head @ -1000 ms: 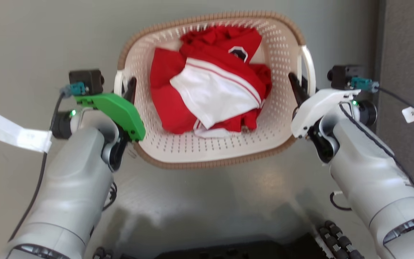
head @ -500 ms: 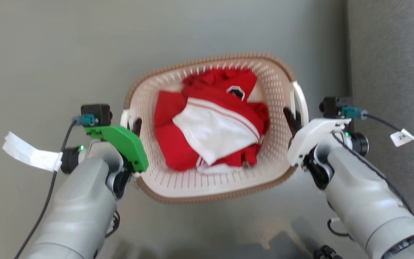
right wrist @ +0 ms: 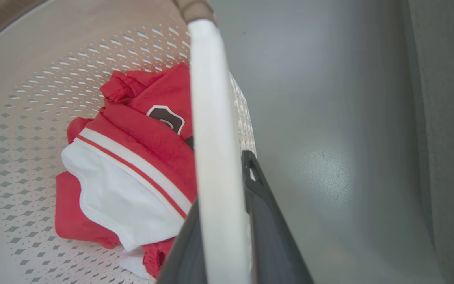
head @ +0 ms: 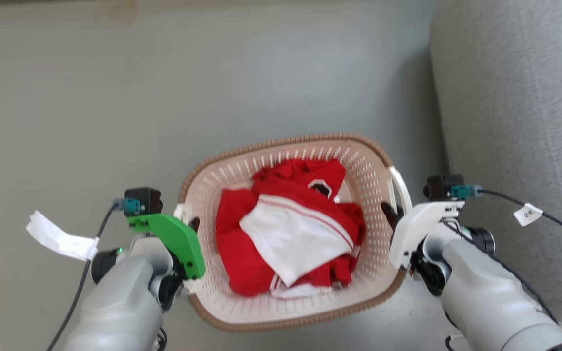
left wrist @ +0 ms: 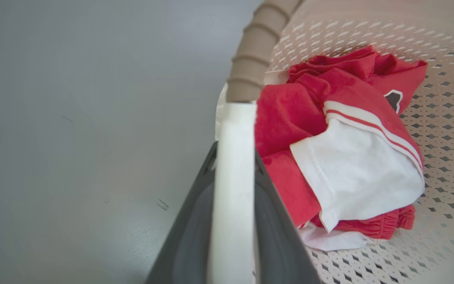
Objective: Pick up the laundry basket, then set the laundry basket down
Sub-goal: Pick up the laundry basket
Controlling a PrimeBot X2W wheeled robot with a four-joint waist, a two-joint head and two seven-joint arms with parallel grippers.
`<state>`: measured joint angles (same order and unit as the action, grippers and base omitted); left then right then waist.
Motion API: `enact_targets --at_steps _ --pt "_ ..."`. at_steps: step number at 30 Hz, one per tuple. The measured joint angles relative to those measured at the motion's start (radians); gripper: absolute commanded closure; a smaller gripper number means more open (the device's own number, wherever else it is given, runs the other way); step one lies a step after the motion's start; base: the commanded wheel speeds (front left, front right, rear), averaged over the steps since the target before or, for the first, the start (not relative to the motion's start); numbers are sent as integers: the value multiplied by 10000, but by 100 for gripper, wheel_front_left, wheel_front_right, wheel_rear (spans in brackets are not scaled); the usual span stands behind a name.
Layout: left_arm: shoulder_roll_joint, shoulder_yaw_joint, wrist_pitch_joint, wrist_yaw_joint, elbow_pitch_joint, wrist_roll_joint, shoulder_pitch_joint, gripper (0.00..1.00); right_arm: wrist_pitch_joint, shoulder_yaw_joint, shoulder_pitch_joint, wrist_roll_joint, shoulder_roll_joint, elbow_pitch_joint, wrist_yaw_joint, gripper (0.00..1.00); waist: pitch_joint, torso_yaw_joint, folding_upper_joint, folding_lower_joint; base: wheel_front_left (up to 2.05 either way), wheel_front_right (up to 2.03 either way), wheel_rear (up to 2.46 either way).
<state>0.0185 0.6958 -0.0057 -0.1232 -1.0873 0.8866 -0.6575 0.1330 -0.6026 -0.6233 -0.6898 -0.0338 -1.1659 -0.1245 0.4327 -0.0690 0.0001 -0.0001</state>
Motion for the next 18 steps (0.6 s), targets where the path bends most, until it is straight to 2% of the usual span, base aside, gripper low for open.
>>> enact_targets --at_steps 18 --pt "-52 562 757 0 -230 738 1631 100 -1016 -593 1404 -472 90 -527 -71 100 -2602 61 0 0 0 0 0"
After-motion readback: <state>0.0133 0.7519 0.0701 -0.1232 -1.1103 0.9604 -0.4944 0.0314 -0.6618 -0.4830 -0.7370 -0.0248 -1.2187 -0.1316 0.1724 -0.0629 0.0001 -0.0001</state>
